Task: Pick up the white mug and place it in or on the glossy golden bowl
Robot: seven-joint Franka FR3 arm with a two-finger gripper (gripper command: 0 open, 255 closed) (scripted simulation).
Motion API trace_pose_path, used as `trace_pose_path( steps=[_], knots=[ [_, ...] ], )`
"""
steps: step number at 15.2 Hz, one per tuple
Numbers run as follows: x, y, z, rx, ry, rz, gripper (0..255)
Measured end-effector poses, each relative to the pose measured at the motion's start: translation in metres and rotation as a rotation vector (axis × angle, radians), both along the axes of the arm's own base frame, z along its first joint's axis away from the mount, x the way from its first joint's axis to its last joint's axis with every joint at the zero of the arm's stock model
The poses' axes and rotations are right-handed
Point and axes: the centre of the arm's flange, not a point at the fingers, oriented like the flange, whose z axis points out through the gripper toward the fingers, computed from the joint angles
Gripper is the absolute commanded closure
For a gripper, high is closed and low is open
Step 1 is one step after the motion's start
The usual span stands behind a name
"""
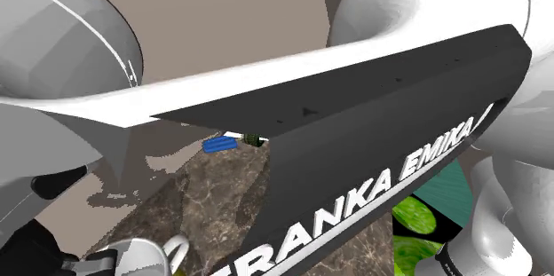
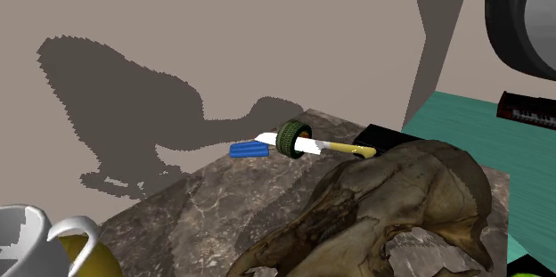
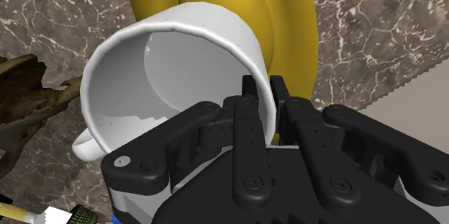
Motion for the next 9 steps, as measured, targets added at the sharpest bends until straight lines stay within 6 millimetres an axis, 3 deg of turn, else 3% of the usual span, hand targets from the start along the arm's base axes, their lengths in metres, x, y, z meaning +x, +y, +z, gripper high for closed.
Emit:
trace_pose_path(
  steps=[9],
  knots=[
    [0.001, 0.000, -0.046, 0.000, 0.000, 0.000, 255]
  ],
)
